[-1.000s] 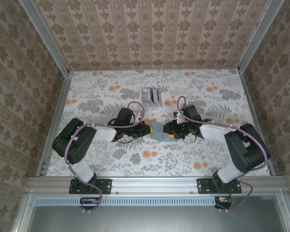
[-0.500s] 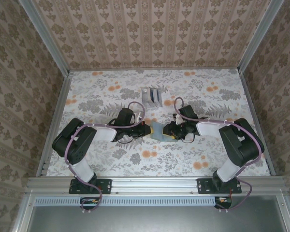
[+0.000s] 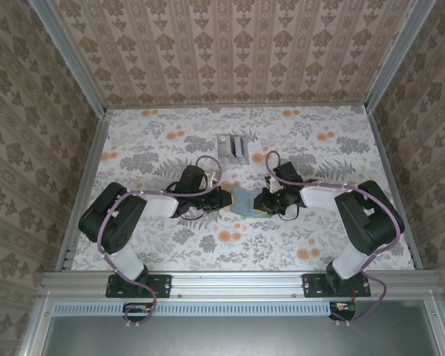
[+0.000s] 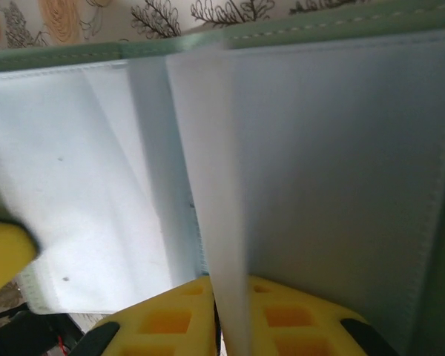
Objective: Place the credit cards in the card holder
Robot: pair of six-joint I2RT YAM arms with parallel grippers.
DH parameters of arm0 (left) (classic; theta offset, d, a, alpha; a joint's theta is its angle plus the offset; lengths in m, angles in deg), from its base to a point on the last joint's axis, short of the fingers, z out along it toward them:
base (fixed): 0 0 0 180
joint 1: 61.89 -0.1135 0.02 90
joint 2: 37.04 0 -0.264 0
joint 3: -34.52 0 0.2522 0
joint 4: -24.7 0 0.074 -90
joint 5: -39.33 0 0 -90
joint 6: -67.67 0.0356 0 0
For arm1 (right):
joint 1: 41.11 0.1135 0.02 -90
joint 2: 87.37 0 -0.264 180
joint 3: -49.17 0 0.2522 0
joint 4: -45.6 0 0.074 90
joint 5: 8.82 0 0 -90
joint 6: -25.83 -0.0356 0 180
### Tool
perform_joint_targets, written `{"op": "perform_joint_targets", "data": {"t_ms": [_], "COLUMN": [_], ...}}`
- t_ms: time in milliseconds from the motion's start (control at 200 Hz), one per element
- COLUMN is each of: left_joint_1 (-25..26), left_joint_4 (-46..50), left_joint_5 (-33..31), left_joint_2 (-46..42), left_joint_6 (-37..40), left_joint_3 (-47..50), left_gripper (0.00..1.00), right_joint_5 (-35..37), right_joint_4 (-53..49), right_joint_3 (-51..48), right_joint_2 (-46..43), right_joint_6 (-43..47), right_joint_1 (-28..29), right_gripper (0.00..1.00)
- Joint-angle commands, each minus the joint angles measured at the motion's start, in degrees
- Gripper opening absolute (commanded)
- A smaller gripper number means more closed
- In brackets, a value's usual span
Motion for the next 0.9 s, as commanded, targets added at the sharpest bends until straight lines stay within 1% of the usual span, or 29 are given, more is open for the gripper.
{"op": "perform_joint_targets", "data": {"t_ms": [0, 95, 160, 205, 260, 335, 415, 440, 470, 530, 555, 580, 590, 615, 715, 805, 895], "left_joint_1": [-0.32, -0.54, -0.54, -0.46, -0.30, 0.29, 1.18, 1.44, 1.69, 1.92, 1.85, 1.85, 1.90, 1.92, 1.88, 1.89, 1.92], "left_joint_4": [0.77, 2.24, 3.49, 4.01, 4.05, 4.21, 4.53, 4.88, 5.14, 5.27, 5.38, 5.54, 5.72, 6.29, 8.23, 9.26, 9.72], "left_joint_5": [-0.71, -0.72, -0.76, -0.71, -0.29, -0.08, -0.23, -0.47, -0.68, -0.72, -0.71, -0.73, -2.08, -2.81, -3.53, -3.87, -3.96], "left_joint_2": [-3.99, -6.11, -6.54, -6.35, -5.70, -4.76, -3.72, -3.36, -3.02, -2.68, -2.65, -2.68, -2.75, -2.82, -3.62, -4.19, -4.35], "left_joint_6": [0.41, 1.57, 2.65, 2.98, 3.16, 3.34, 3.67, 3.73, 3.81, 3.78, 3.76, 3.85, 3.86, 4.10, 4.95, 5.49, 5.71], "left_joint_3": [1.27, 1.46, 0.96, 0.53, -0.01, -0.99, -1.95, -2.26, -2.53, -2.72, -2.71, -2.76, -2.76, -2.87, -3.04, -3.29, -3.36], "left_gripper": [0.22, 0.24, 0.22, 0.20, 0.20, 0.23, 0.23, 0.23, 0.18, 0.09, 0.06, 0.02, 0.02, 0.00, 0.00, 0.00, 0.00], "right_joint_5": [2.68, 3.28, 3.47, 3.49, 3.39, 3.29, 3.25, 3.41, 3.74, 4.94, 5.85, 6.52, 6.74, 7.44, 10.43, 12.51, 14.20], "right_joint_4": [-3.06, -3.18, -2.82, -2.43, -2.08, -1.84, -1.94, -2.14, -2.38, -3.64, -4.37, -5.01, -5.34, -6.10, -9.80, -12.10, -14.18], "right_joint_3": [0.78, 0.51, 0.22, 0.00, -0.25, -0.40, -0.47, -0.45, -0.47, -0.28, -0.27, -0.25, -0.16, -0.05, 0.77, 1.44, 2.28], "right_joint_2": [0.43, 0.42, 0.48, 0.56, 0.74, 0.90, 0.89, 0.78, 0.71, 0.05, -0.41, -0.85, -1.07, -1.60, -3.96, -5.37, -5.82], "right_joint_6": [2.34, 2.70, 2.73, 2.69, 2.70, 2.61, 2.44, 2.50, 2.52, 2.90, 3.09, 3.33, 3.43, 3.72, 5.17, 6.33, 7.14], "right_joint_1": [-0.11, -0.12, -0.05, -0.13, -0.13, -0.10, -0.04, -0.10, -0.13, -0.03, -0.03, 0.01, 0.02, -0.06, -0.03, -0.07, -0.02], "right_gripper": [0.16, 0.14, 0.13, 0.13, 0.13, 0.12, 0.11, 0.11, 0.11, 0.17, 0.22, 0.24, 0.25, 0.27, 0.36, 0.39, 0.46]}}
